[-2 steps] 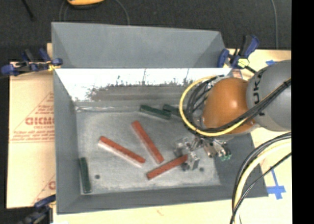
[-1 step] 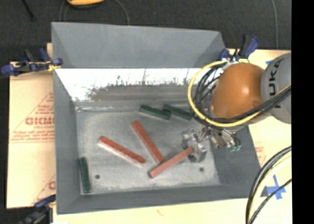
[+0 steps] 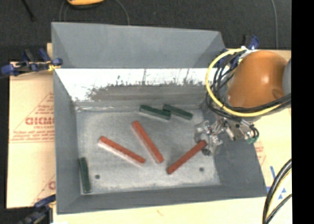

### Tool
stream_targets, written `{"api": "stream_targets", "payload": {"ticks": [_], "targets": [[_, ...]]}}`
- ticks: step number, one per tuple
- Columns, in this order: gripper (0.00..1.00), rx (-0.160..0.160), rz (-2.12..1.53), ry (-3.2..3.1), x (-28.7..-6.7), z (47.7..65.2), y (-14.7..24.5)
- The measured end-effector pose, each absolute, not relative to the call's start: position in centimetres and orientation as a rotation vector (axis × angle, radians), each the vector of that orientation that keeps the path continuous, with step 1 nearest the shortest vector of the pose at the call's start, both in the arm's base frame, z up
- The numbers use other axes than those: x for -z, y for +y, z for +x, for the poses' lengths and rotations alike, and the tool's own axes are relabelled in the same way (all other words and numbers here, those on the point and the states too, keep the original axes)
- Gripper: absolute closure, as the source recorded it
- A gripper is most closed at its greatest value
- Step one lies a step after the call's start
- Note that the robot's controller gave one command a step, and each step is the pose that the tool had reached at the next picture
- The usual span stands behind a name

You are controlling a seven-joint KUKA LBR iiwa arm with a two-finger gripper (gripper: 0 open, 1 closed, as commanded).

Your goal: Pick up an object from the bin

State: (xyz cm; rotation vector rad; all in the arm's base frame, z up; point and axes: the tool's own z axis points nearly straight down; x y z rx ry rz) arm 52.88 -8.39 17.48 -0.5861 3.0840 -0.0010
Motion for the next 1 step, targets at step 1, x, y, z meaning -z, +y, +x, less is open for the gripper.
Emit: {"api": "stream_targets", "payload": {"ticks": [1], "targets": [[1.00, -0.001, -0.538, 3.096, -21.90, 51.22, -6.28]]}}
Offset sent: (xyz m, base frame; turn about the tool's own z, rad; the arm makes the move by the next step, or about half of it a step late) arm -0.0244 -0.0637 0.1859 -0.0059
